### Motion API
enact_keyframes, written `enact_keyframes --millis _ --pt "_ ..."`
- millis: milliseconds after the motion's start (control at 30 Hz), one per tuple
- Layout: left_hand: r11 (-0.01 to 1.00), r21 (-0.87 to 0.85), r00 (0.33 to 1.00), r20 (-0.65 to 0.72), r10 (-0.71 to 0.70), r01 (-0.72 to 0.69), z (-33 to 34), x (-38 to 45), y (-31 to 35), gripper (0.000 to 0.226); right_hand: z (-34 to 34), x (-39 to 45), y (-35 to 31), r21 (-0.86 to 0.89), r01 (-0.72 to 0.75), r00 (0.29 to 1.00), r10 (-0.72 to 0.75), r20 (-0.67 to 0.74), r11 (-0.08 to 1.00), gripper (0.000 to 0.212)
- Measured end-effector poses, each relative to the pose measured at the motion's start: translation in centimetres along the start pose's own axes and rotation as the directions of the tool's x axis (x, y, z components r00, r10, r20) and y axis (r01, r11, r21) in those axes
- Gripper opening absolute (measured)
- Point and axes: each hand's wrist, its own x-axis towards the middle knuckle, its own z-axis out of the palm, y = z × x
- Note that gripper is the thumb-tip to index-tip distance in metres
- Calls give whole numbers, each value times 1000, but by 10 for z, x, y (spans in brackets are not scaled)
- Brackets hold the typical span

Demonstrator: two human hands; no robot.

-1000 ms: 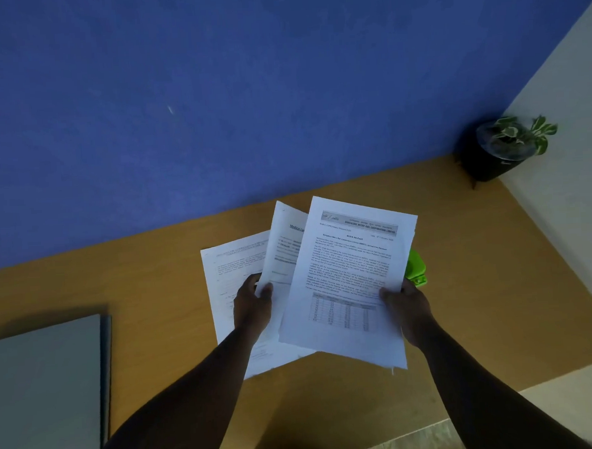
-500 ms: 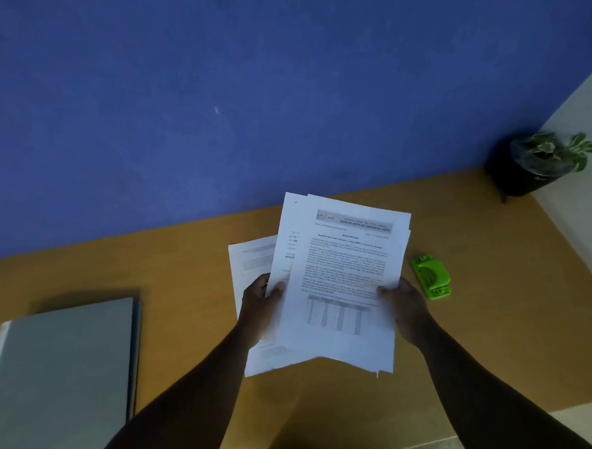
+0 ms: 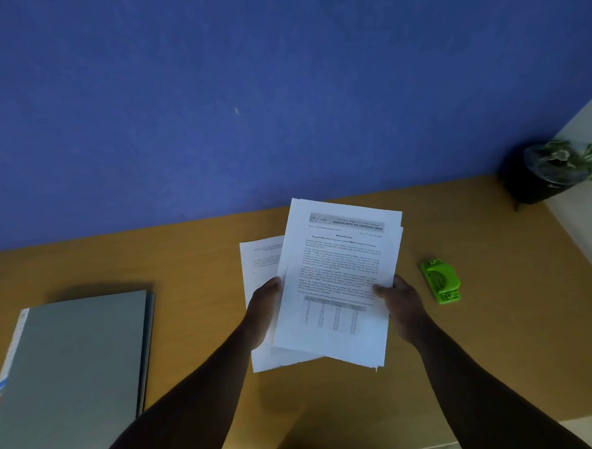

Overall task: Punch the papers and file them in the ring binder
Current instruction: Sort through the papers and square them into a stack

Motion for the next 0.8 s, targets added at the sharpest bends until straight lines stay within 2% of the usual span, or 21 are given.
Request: enact_keyframes --millis 67,233,333,400,533,600,667,800 --pt "1000 7 998 54 26 -26 2 -2 1 38 3 -2 -1 -10 3 1000 -3 -3 1000 30" --pt "983 170 998 4 64 -64 4 0 -4 24 6 -5 2 -47 15 999 -13 35 999 32" --pt "983 176 998 -3 55 -54 3 0 -8 26 8 -10 0 -166 82 996 -74 55 983 29" --pt "982 188 999 -29 34 -28 3 2 -11 24 8 -11 0 -246 126 992 -121 33 961 27" --pt "973 230 998 -69 4 12 2 6 -19 23 6 -10 3 -245 145 984 -165 -61 958 23" --pt "966 258 990 -139 9 28 3 8 -20 26 4 -9 3 -231 138 984 -160 -82 963 23" --pt "954 288 956 -294 10 79 1 11 -21 26 1 -8 2 -209 137 981 -161 -107 968 23" --pt "923 283 790 -613 -35 260 -12 18 -28 17 -3 -6 -1 -155 112 974 -139 -176 982 25"
